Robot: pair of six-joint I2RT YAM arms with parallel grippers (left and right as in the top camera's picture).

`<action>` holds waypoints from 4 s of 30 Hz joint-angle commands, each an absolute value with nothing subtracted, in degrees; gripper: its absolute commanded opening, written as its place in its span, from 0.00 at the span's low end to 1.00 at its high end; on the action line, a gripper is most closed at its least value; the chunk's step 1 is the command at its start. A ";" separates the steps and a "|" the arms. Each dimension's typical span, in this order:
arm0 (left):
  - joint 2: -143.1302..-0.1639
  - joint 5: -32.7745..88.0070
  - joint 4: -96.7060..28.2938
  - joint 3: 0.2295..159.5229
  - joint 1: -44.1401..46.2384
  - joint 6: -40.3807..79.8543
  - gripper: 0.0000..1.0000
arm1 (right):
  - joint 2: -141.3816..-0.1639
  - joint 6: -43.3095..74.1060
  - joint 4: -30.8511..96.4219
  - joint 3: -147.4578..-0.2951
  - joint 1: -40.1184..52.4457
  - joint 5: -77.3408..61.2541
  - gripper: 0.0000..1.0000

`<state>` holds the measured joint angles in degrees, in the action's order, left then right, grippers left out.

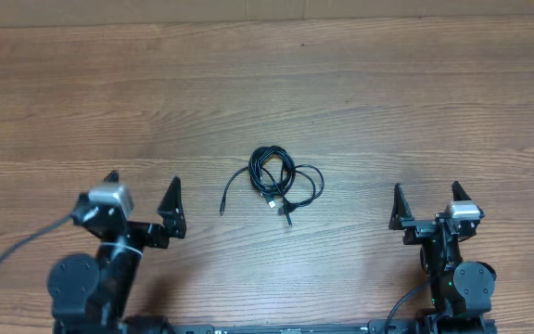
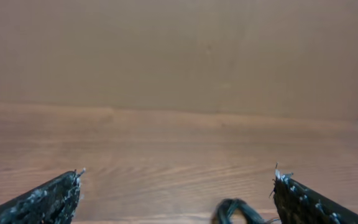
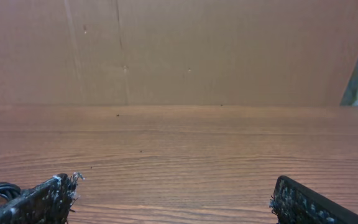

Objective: Untangle cables
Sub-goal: 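Reach the left gripper forward and down onto the black cable bundle, then close the left gripper on the coiled cable loops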

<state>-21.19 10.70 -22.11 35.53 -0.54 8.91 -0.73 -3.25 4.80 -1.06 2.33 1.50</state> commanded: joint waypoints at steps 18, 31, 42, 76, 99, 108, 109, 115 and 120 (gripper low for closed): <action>-47.99 29.50 -46.17 66.22 -0.16 9.47 1.00 | -0.16 -3.05 4.67 -0.45 2.50 1.39 1.00; -60.60 16.51 -61.76 78.96 12.82 11.44 1.00 | -0.16 -3.05 4.67 -0.45 2.50 1.39 1.00; -75.81 14.87 -58.59 78.96 18.06 12.49 1.00 | -0.16 -3.05 4.67 -0.43 2.50 1.39 1.00; -109.58 15.14 -55.59 78.91 18.98 50.04 0.47 | -0.16 -3.05 4.67 -0.45 2.50 1.39 1.00; -115.92 29.02 -56.55 78.91 22.94 72.31 0.04 | -0.16 -3.07 4.67 -0.43 2.50 1.37 1.00; -115.79 33.21 -51.05 78.98 22.65 54.35 0.33 | -0.16 -3.05 4.67 -0.43 2.50 1.39 1.00; -115.61 31.09 -51.20 79.05 22.39 50.39 0.42 | -0.16 -3.05 4.67 -0.45 2.50 1.39 1.00; -115.57 22.06 -50.74 83.42 21.32 23.83 0.55 | -0.16 -3.07 4.67 -0.45 2.50 1.37 1.00; -115.57 19.11 -48.95 88.79 21.58 -6.24 0.66 | -0.16 -3.05 4.67 -0.43 2.50 1.39 1.00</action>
<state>-115.15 22.50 -50.52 85.58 21.50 19.35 -0.73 -3.20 4.80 -1.06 2.33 1.48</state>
